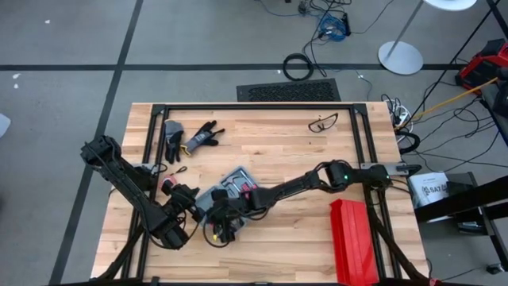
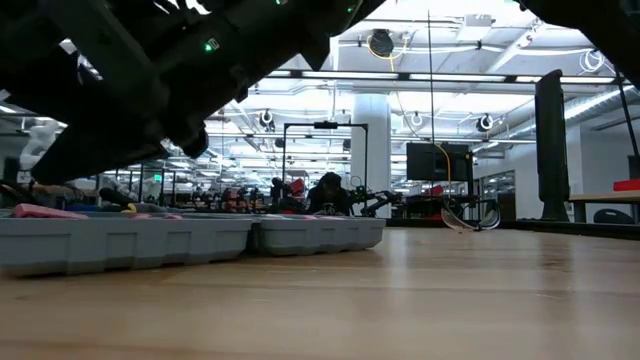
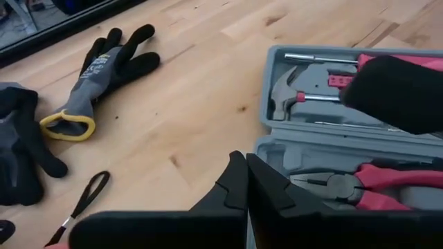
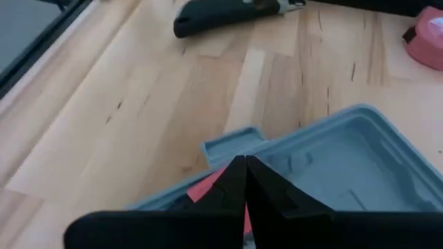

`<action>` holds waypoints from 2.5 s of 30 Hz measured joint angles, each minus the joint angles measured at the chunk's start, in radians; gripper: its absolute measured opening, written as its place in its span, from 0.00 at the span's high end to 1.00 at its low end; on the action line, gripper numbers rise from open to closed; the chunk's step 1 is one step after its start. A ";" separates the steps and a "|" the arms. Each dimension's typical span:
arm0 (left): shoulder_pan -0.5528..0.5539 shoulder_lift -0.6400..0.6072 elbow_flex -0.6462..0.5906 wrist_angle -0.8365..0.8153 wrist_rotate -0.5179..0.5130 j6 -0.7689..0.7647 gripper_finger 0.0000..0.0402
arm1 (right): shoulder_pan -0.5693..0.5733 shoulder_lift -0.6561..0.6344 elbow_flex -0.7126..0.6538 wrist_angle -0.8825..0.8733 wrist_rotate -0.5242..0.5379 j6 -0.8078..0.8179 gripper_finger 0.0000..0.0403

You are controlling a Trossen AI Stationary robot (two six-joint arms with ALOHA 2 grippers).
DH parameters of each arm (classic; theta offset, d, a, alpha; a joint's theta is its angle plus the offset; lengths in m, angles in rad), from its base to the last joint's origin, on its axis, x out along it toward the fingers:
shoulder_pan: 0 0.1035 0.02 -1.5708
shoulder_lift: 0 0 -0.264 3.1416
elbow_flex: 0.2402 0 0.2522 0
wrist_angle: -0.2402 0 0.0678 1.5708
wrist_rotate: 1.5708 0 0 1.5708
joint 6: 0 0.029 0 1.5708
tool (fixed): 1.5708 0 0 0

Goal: Prefit tool cases
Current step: Put the red allen wrench into the gray prefit tools case

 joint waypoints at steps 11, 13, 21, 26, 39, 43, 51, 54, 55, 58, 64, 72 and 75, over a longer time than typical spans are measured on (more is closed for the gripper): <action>-0.011 0.000 -0.014 0.010 0.003 -0.046 1.00 | -0.004 0.041 0.001 0.005 -0.032 0.039 1.00; -0.010 0.000 -0.014 0.016 0.002 -0.052 1.00 | -0.006 0.049 0.003 0.002 -0.026 0.049 1.00; -0.010 0.000 -0.014 0.101 0.001 -0.044 1.00 | -0.013 0.048 0.003 -0.012 0.015 0.042 1.00; -0.011 0.020 -0.014 0.190 0.007 0.001 1.00 | -0.025 0.043 0.003 -0.047 0.042 0.051 1.00; -0.003 0.248 -0.013 0.243 0.103 -0.064 1.00 | -0.013 -0.023 -0.004 -0.215 0.126 0.010 1.00; 0.013 0.294 -0.013 0.233 0.062 -0.078 1.00 | -0.012 -0.033 -0.004 -0.234 0.196 -0.005 1.00; 0.047 0.315 -0.013 0.229 0.038 -0.077 1.00 | -0.026 -0.044 -0.003 -0.303 0.219 0.015 1.00; 0.058 0.315 -0.013 0.230 0.035 -0.069 1.00 | -0.032 -0.044 -0.003 -0.345 0.239 0.029 1.00; 0.062 0.315 -0.013 0.230 0.034 -0.069 1.00 | -0.033 -0.044 -0.003 -0.351 0.237 0.033 1.00; 0.073 0.316 -0.013 0.232 0.030 -0.068 1.00 | -0.036 -0.040 -0.002 -0.345 0.231 0.038 1.00; 0.086 0.316 -0.014 0.240 0.020 -0.069 1.00 | -0.032 -0.038 -0.002 -0.319 0.193 0.029 1.00; 0.091 0.317 -0.014 0.248 0.011 -0.076 1.00 | -0.017 -0.038 -0.002 -0.304 0.167 0.027 1.00; 0.090 0.317 -0.014 0.246 0.007 -0.078 1.00 | -0.014 -0.039 -0.002 -0.306 0.191 0.022 1.00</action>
